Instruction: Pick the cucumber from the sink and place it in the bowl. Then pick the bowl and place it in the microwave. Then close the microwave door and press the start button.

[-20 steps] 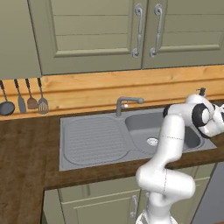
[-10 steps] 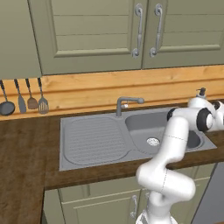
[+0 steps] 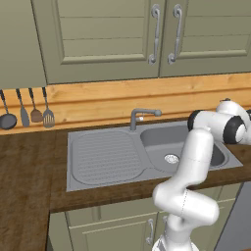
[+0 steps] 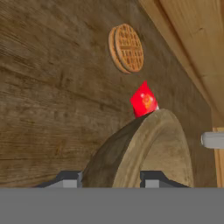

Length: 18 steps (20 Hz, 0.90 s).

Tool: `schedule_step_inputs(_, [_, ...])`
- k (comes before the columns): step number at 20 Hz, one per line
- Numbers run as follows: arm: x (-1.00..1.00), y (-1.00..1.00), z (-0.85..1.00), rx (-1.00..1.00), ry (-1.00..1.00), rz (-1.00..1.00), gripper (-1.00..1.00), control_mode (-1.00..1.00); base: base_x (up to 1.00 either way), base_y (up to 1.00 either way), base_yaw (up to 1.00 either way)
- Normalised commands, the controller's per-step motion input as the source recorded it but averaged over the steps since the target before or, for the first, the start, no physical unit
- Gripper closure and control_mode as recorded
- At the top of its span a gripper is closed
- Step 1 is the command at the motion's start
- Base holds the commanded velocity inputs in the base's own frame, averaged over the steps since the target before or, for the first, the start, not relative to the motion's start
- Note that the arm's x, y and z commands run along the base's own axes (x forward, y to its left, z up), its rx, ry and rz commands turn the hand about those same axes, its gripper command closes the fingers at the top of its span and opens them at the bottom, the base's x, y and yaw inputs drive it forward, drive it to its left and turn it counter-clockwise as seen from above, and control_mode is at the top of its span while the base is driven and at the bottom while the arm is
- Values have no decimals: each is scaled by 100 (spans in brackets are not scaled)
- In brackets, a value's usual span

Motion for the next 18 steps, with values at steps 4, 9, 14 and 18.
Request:
schedule_step_inputs(4, [-94,100,98,-8,0,6,100,-100,0,0,0])
schedule_step_inputs(9, [-52,100,100,-7,0,16,100,-100,0,0,0])
schedule_step_inputs(14, [-29,100,100,0,5,20,100,-100,0,0,0])
schedule_step_inputs(18, [-12,100,100,0,14,22,100,-100,0,0,0])
